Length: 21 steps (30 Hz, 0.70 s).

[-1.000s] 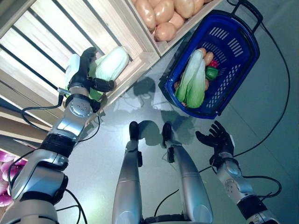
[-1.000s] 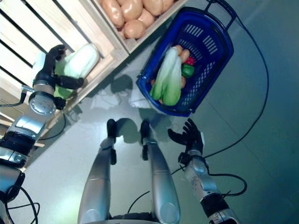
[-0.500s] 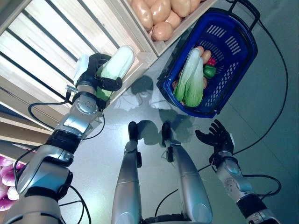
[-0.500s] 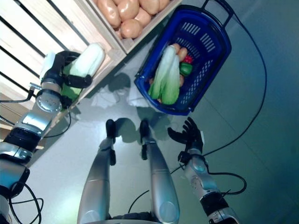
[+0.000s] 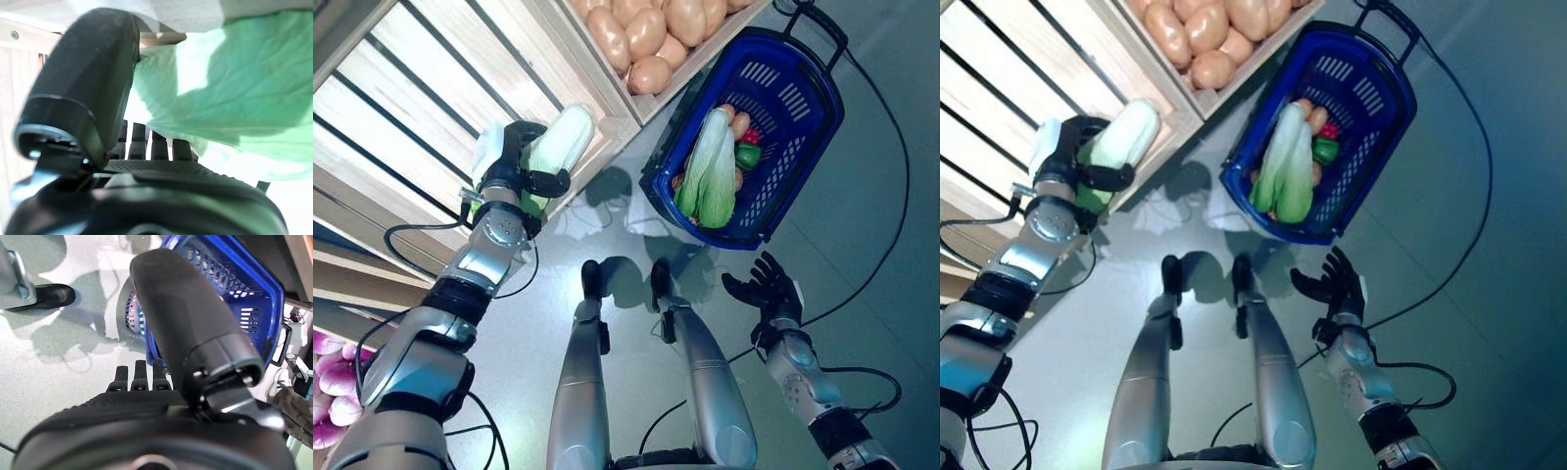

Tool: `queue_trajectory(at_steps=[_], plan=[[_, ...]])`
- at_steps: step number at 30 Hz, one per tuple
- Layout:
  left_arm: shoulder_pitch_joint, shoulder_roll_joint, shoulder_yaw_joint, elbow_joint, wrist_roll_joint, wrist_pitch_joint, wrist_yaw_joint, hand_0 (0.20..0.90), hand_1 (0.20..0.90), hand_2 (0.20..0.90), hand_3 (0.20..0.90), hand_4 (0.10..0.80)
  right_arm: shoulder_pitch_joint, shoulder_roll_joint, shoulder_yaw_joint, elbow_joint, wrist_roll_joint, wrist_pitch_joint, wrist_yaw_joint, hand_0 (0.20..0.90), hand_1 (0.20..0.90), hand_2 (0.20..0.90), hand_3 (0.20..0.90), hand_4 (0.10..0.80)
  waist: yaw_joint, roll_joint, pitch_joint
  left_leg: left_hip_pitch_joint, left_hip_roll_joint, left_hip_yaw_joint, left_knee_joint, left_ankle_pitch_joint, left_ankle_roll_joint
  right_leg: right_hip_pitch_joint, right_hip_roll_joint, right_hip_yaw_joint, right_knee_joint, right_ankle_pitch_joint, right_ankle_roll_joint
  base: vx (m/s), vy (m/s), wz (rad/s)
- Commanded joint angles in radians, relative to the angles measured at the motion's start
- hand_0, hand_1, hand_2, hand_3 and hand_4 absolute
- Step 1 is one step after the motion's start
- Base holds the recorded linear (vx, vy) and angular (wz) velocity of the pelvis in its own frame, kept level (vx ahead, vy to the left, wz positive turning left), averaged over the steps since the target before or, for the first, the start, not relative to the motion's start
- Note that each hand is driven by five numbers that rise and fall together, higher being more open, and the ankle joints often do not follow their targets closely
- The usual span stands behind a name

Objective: Put vegetables into the basket

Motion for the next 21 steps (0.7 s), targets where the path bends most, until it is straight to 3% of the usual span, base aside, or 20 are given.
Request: queue_trajectory(at_steps=[1, 3, 5, 6, 9, 12, 18, 21], plan=[[0.062, -0.026, 0.111, -0.079, -0.029, -0.143, 0.059, 0.300, 0.300, 0.300, 0.300, 0.400, 0.090, -0.024, -0.043, -0.090, -0.041, -0.095, 0.004, 0.900, 0.900, 0.900, 0.900, 0.800, 0.014, 0.022, -0.001, 0.033, -0.015, 0.019, -0.015, 0.010, 0.042, 0.124, 0.006, -0.026, -0.125, 0.072, 0.001, 0.030, -0.026, -0.05], [0.105, -0.036, 0.147, -0.115, -0.080, -0.216, 0.056, 0.300, 0.300, 0.300, 0.300, 0.400, 0.103, -0.016, -0.046, -0.093, -0.048, -0.102, 0.003, 0.900, 0.900, 0.900, 0.900, 0.800, 0.022, 0.028, -0.001, 0.072, -0.021, 0.013, -0.034, 0.013, 0.039, 0.163, 0.001, -0.026, -0.141, 0.073, 0.003, 0.024, 0.010, 0.00], [0.225, -0.092, 0.238, -0.222, -0.128, -0.358, 0.036, 0.300, 0.300, 0.300, 0.300, 0.400, 0.132, 0.012, -0.069, -0.081, -0.080, -0.109, 0.007, 0.900, 0.900, 0.900, 0.900, 0.800, 0.046, 0.048, -0.001, 0.183, -0.032, -0.002, -0.086, 0.018, 0.032, 0.276, -0.018, -0.035, -0.187, 0.072, 0.009, 0.062, 0.030, 0.03], [0.237, -0.098, 0.245, -0.239, -0.132, -0.363, 0.032, 0.300, 0.300, 0.300, 0.300, 0.400, 0.134, 0.014, -0.071, -0.082, -0.083, -0.106, 0.006, 0.900, 0.900, 0.900, 0.900, 0.800, 0.049, 0.050, -0.001, 0.194, -0.034, -0.003, -0.091, 0.018, 0.032, 0.287, -0.019, -0.036, -0.192, 0.072, 0.009, 0.054, 0.023, 0.02], [0.336, -0.148, 0.298, -0.352, -0.205, -0.477, -0.035, 0.300, 0.300, 0.300, 0.300, 0.400, 0.164, 0.029, -0.095, -0.073, -0.106, -0.106, 0.008, 0.900, 0.900, 0.900, 0.900, 0.800, 0.068, 0.067, -0.032, 0.268, -0.043, -0.016, -0.141, 0.023, 0.029, 0.361, -0.028, -0.048, -0.237, 0.073, 0.012, 0.057, 0.024, 0.04], [0.441, -0.244, 0.316, -0.482, -0.350, -0.555, -0.152, 0.300, 0.300, 0.300, 0.300, 0.400, 0.195, 0.052, -0.123, -0.051, -0.133, -0.104, 0.013, 0.900, 0.900, 0.900, 0.900, 0.800, 0.089, 0.085, -0.097, 0.350, -0.053, -0.043, -0.214, 0.033, 0.028, 0.448, -0.039, -0.064, -0.302, 0.083, 0.019, 0.063, 0.021, 0.21], [0.559, -0.325, 0.316, -0.575, -0.444, -0.579, -0.272, 0.300, 0.300, 0.300, 0.300, 0.400, 0.232, 0.085, -0.161, -0.055, -0.172, -0.057, 0.029, 0.900, 0.900, 0.900, 0.900, 0.800, 0.105, 0.103, -0.210, 0.491, -0.061, -0.076, -0.344, 0.053, 0.032, 0.574, -0.051, -0.072, -0.407, 0.120, 0.038, 0.133, 0.040, 0.13], [0.607, -0.368, 0.335, -0.634, -0.636, -0.563, -0.372, 0.300, 0.300, 0.300, 0.300, 0.400, 0.266, 0.101, -0.177, -0.070, -0.205, -0.029, 0.039, 0.900, 0.900, 0.900, 0.900, 0.800, 0.109, 0.111, -0.261, 0.558, -0.061, -0.085, -0.403, 0.061, 0.037, 0.628, -0.056, -0.078, -0.452, 0.136, 0.049, 0.129, 0.049, 0.04]])
